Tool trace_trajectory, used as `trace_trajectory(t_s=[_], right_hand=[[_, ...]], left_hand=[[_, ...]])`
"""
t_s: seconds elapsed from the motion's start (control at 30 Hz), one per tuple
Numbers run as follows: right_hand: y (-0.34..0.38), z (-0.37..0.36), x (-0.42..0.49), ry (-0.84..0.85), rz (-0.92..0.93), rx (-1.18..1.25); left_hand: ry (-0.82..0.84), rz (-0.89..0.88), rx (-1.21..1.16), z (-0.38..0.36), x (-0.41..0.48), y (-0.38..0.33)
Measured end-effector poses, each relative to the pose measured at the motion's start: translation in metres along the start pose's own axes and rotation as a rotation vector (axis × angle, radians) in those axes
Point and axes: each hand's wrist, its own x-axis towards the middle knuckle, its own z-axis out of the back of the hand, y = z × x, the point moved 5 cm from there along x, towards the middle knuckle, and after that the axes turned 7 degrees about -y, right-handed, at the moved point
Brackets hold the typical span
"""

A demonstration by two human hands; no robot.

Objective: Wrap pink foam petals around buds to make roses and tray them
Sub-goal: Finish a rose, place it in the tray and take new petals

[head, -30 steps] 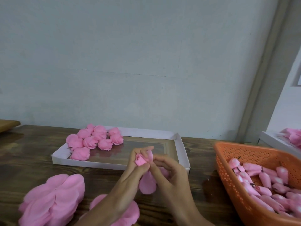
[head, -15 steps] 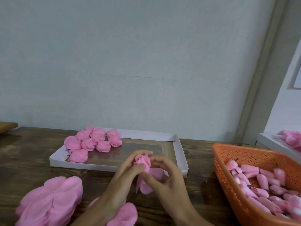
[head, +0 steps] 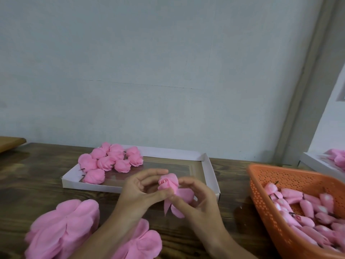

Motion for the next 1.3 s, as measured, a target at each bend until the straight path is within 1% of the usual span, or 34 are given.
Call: trace_trajectory(t_s=[0.07, 0.17, 0.27, 0.33, 0.5, 0.6, 0.63, 0.73, 0.77, 0.83, 1.0, 1.07, 1.1, 1.17, 1.23, 1.27, 1.3], right_hand=[[-0.005, 0.002, 0.001, -0.045, -0.024, 0.024], [-0.013, 0.008, 0.004, -0.146, -0.126, 0.092], [-0.019, 0.015, 0.007, -0.221, -0.216, 0.173], [-0.021, 0.017, 0.007, -0.239, -0.23, 0.211], [-0.02, 0.018, 0.006, -0.276, -0.181, 0.182], [-0.02, 0.02, 0.006, -0.248, -0.129, -0.035], [-0.019, 0.019, 0.006, -0.203, -0.087, -0.092], [-0.012, 0.009, 0.004, -0.011, 0.055, -0.137], [-0.011, 0.007, 0.004, 0.02, 0.094, -0.157], [-0.01, 0.007, 0.004, 0.026, 0.136, -0.201], [-0.008, 0.01, 0.004, -0.043, 0.164, -0.272], [-0.007, 0.01, 0.005, -0.04, 0.16, -0.225], [-0.006, 0.009, 0.005, -0.033, 0.131, -0.161], [-0.009, 0.008, 0.008, -0.026, 0.03, -0.006], [-0.012, 0.009, 0.01, -0.051, -0.055, 0.101], [-0.013, 0.01, 0.011, -0.067, -0.079, 0.135], [-0.015, 0.012, 0.012, -0.08, -0.093, 0.16]], left_hand=[[-0.036, -0.03, 0.009, 0.003, 0.0, -0.002], [-0.095, -0.085, 0.02, 0.007, 0.0, -0.007], [-0.087, -0.107, 0.049, 0.007, -0.001, -0.01], [-0.056, -0.109, 0.079, 0.004, -0.002, -0.01], [-0.014, -0.129, 0.129, -0.004, -0.007, -0.012], [-0.028, -0.122, 0.111, -0.003, -0.005, -0.012], [-0.028, -0.113, 0.103, -0.003, -0.005, -0.011], [-0.013, -0.096, 0.105, -0.001, -0.004, -0.009], [-0.01, -0.097, 0.106, -0.001, -0.003, -0.009], [-0.011, -0.11, 0.121, 0.001, -0.002, -0.008], [0.006, -0.115, 0.135, 0.003, 0.0, -0.005], [0.036, -0.091, 0.103, 0.003, -0.001, -0.003], [0.027, -0.082, 0.09, 0.003, -0.002, -0.003], [-0.062, -0.046, 0.105, 0.006, -0.002, -0.003], [-0.135, 0.021, 0.203, 0.011, -0.003, -0.003], [-0.124, 0.056, 0.277, 0.011, -0.002, -0.004], [-0.08, 0.096, 0.331, 0.011, -0.002, -0.003]])
